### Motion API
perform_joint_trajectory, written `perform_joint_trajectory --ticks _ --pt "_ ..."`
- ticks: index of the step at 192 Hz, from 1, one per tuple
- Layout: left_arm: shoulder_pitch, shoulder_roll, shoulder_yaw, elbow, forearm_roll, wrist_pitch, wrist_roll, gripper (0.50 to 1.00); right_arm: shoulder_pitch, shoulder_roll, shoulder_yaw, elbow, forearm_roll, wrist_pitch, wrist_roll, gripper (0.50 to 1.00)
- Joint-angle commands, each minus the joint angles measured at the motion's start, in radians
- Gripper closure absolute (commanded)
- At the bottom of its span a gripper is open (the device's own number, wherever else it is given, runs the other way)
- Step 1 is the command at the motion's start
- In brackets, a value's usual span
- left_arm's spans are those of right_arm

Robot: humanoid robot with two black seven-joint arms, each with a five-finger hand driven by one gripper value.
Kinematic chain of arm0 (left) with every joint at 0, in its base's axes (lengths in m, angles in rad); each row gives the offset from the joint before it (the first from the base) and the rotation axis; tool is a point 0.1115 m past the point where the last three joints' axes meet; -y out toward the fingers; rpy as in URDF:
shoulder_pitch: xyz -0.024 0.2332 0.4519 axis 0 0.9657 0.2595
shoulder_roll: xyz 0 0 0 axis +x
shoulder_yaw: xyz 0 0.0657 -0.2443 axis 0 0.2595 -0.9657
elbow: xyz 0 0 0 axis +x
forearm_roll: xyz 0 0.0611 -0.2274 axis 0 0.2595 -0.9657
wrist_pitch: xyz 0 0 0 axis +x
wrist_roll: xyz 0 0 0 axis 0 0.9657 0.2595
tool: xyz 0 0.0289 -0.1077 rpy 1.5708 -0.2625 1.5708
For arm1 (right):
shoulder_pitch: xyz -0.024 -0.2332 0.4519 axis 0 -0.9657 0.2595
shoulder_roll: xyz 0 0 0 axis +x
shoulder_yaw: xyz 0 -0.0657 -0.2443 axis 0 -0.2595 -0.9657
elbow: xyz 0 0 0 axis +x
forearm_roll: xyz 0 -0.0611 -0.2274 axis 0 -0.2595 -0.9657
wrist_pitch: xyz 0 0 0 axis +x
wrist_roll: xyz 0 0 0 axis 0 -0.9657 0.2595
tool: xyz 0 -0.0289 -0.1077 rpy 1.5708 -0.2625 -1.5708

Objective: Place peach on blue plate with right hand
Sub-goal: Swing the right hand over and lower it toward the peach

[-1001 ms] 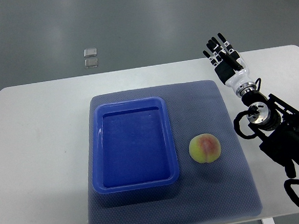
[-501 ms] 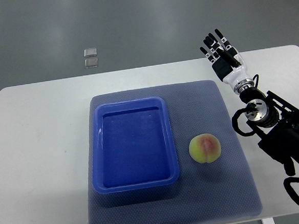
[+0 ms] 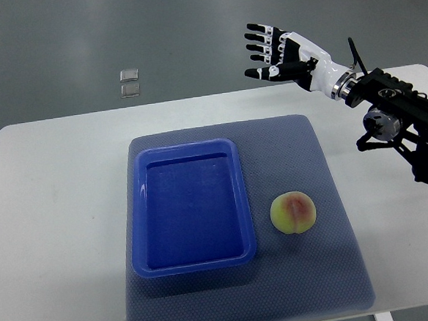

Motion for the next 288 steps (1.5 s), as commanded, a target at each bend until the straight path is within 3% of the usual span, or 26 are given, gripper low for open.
perform_joint_trajectory --ticks 1,40,50,51,62,71,72,74,103,117,118,129,165,217,245,288 --pt "0.0 0.0 0.0 -0.004 0.004 -0.001 0.0 0.5 0.15 -0.092 -0.271 0.052 -0.138 0.046 -0.021 0.57" --pt "0.0 0.0 0.003 -0.011 0.006 -0.003 0.0 0.5 0.545 -0.162 -0.783 0.09 -0.157 0.281 -0.186 0.568" --pt "0.0 0.0 0.003 -0.011 0.006 -0.003 0.0 0.5 0.545 -0.162 -0.784 0.09 -0.157 0.281 -0.186 0.568" --pt "0.0 0.0 0.003 -0.011 0.007 -0.003 0.0 0.5 0.616 -0.168 -0.832 0.131 -0.154 0.284 -0.229 0.568" --pt "-0.001 0.0 0.005 -0.011 0.007 -0.003 0.0 0.5 0.678 -0.195 -0.859 0.189 -0.149 0.284 -0.289 0.568" --pt "-0.001 0.0 0.005 -0.011 0.007 -0.003 0.0 0.5 0.678 -0.195 -0.859 0.189 -0.149 0.284 -0.289 0.568" --pt "-0.001 0.0 0.005 -0.011 0.007 -0.003 0.0 0.5 0.724 -0.22 -0.869 0.248 -0.14 0.284 -0.347 0.568" --pt "-0.001 0.0 0.005 -0.011 0.007 -0.003 0.0 0.5 0.733 -0.225 -0.873 0.262 -0.136 0.284 -0.357 0.568" --pt "-0.001 0.0 0.003 -0.013 0.009 -0.003 0.0 0.5 0.81 -0.264 -0.958 0.39 -0.057 0.284 -0.415 0.568" --pt "-0.001 0.0 0.003 -0.013 0.009 -0.003 0.0 0.5 0.815 -0.274 -0.966 0.402 -0.053 0.284 -0.417 0.568" --pt "-0.001 0.0 0.003 -0.013 0.01 -0.003 0.0 0.5 0.818 -0.312 -0.975 0.443 -0.038 0.284 -0.417 0.57" --pt "-0.001 0.0 0.003 -0.013 0.01 -0.003 0.0 0.5 0.818 -0.355 -0.977 0.505 -0.024 0.284 -0.413 0.57" --pt "-0.003 0.0 0.005 -0.028 0.01 -0.003 0.0 0.5 0.786 -0.422 -0.972 0.621 -0.001 0.284 -0.409 0.57" --pt "-0.003 0.0 0.005 -0.03 0.01 -0.001 0.0 0.5 0.698 -0.407 -0.965 0.641 0.013 0.284 -0.401 0.57" --pt "-0.001 0.0 0.003 -0.02 0.01 -0.001 0.0 0.5 0.626 -0.375 -0.965 0.641 -0.002 0.189 -0.389 0.57" --pt "-0.002 0.0 0.003 -0.022 0.01 -0.001 0.0 0.5 0.557 -0.352 -0.963 0.64 -0.022 0.112 -0.387 0.572"
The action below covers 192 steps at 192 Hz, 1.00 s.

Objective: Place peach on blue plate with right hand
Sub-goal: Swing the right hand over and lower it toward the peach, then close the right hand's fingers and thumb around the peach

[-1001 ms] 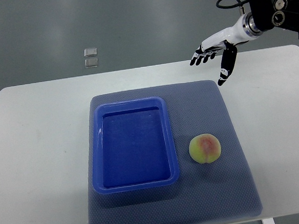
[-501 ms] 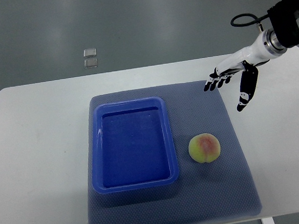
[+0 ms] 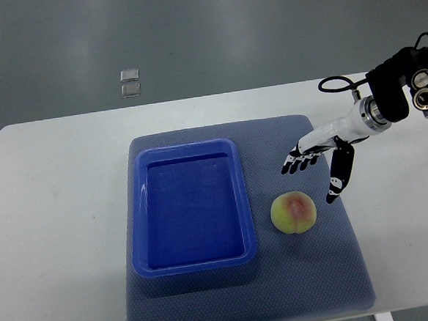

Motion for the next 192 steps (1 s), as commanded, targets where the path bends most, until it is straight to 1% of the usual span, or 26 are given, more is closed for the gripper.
perform_joint_trajectory --ticks 1,21,31,32,62,82,83,141,142,154,172,173,179,192 --pt "0.0 0.0 0.0 0.0 0.001 0.0 0.0 0.5 -0.035 0.006 0.001 0.0 -0.009 -0.039 0.001 0.572" --pt "0.0 0.0 0.001 0.002 -0.001 0.001 0.0 0.5 -0.079 0.006 0.025 0.0 -0.01 -0.077 0.008 0.572" --pt "0.0 0.0 0.001 0.002 -0.001 0.001 0.0 0.5 -0.079 0.006 0.025 0.0 -0.01 -0.077 0.008 0.572" --pt "0.0 0.0 0.001 0.002 -0.001 0.003 0.0 0.5 -0.114 0.006 0.059 0.0 -0.01 -0.091 0.014 0.572" --pt "0.0 0.0 0.001 0.002 -0.001 0.006 0.0 0.5 -0.167 0.004 0.096 0.0 -0.01 -0.099 0.018 0.572" --pt "0.0 0.0 0.001 0.002 -0.001 0.006 0.0 0.5 -0.188 0.004 0.121 0.0 -0.01 -0.099 0.032 0.572" --pt "0.0 0.0 0.001 0.002 -0.001 0.008 0.0 0.5 -0.204 0.004 0.139 0.0 -0.01 -0.099 0.04 0.572" --pt "0.0 0.0 0.001 0.003 -0.001 0.009 0.0 0.5 -0.271 0.006 0.164 -0.005 -0.059 -0.12 0.043 0.572" --pt "0.0 0.0 0.001 0.003 -0.001 0.009 0.0 0.5 -0.282 0.006 0.17 -0.005 -0.065 -0.126 0.052 0.572" --pt "0.0 0.0 0.001 0.005 -0.001 0.009 0.0 0.5 -0.293 0.006 0.17 -0.005 -0.073 -0.134 0.069 0.574" --pt "0.0 0.0 0.001 0.005 -0.001 0.009 0.0 0.5 -0.3 0.006 0.171 -0.005 -0.081 -0.14 0.072 0.576" --pt "0.0 0.0 0.001 0.005 -0.001 0.009 0.0 0.5 -0.309 0.006 0.171 -0.006 -0.088 -0.152 0.077 0.583" --pt "0.0 0.0 0.001 0.005 -0.001 0.009 0.0 0.5 -0.313 0.007 0.171 -0.006 -0.093 -0.16 0.08 0.589" --pt "0.0 0.0 0.001 0.005 -0.001 0.009 0.0 0.5 -0.325 0.016 0.171 -0.008 -0.104 -0.181 0.084 0.64"
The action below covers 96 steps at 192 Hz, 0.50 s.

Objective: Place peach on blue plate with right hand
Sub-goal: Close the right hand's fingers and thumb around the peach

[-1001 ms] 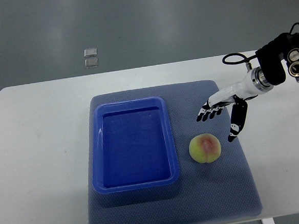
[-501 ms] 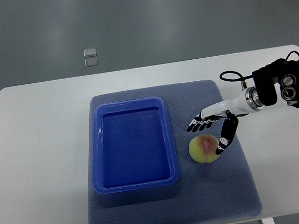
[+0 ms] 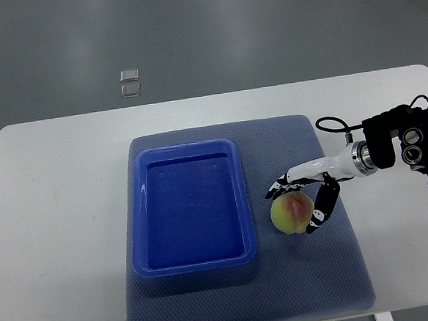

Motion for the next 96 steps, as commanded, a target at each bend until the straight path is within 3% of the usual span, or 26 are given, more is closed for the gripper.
perform_joint_trajectory --ticks 1,25,38,47,57,58,60,96 --pt "0.0 0.0 0.0 0.0 0.0 0.0 0.0 0.5 -0.018 0.009 0.0 -0.002 -0.016 -0.029 0.009 0.64" --pt "0.0 0.0 0.0 0.0 0.0 0.0 0.0 0.5 -0.042 0.012 0.003 -0.003 -0.044 -0.041 0.023 0.756" --pt "0.0 0.0 0.0 0.0 0.0 0.0 0.0 0.5 -0.047 0.015 0.005 -0.005 -0.052 -0.053 0.029 0.795" --pt "0.0 0.0 0.0 0.0 0.0 0.0 0.0 0.5 -0.047 0.018 0.005 -0.009 -0.062 -0.055 0.03 0.879" --pt "0.0 0.0 0.0 0.0 0.0 0.0 0.0 0.5 -0.047 0.018 0.005 -0.009 -0.062 -0.055 0.03 0.879" --pt "0.0 0.0 0.0 0.0 0.0 0.0 0.0 0.5 -0.048 0.02 0.005 -0.015 -0.073 -0.058 0.03 0.982" --pt "0.0 0.0 0.0 0.0 0.0 0.0 0.0 0.5 -0.047 0.02 0.005 -0.017 -0.076 -0.058 0.03 1.0" --pt "0.0 0.0 0.0 0.0 0.0 0.0 0.0 0.5 0.005 -0.014 0.023 -0.012 -0.078 -0.024 0.033 1.0"
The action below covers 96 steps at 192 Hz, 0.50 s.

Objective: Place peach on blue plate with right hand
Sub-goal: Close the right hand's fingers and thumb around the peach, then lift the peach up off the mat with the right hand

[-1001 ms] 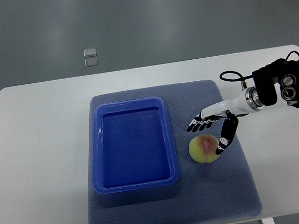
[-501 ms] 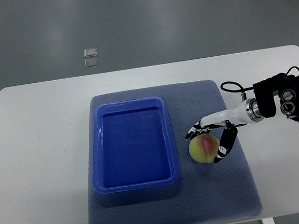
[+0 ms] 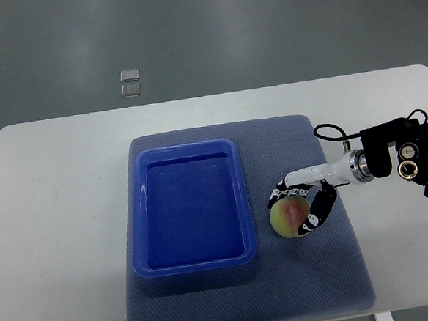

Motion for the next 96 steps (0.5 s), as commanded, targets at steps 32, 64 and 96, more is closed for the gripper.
perform_joint_trajectory --ticks 32,64,96 --pt "0.0 0.0 0.0 0.0 0.0 0.001 0.0 0.5 0.239 -0.121 0.042 0.01 0.02 0.189 0.001 1.0" --pt "0.0 0.0 0.0 0.0 0.0 0.001 0.0 0.5 0.427 -0.24 0.084 0.01 0.06 0.334 -0.001 1.0" --pt "0.0 0.0 0.001 -0.005 0.0 -0.001 0.0 0.5 0.512 -0.307 0.098 0.009 0.075 0.334 -0.007 1.0"
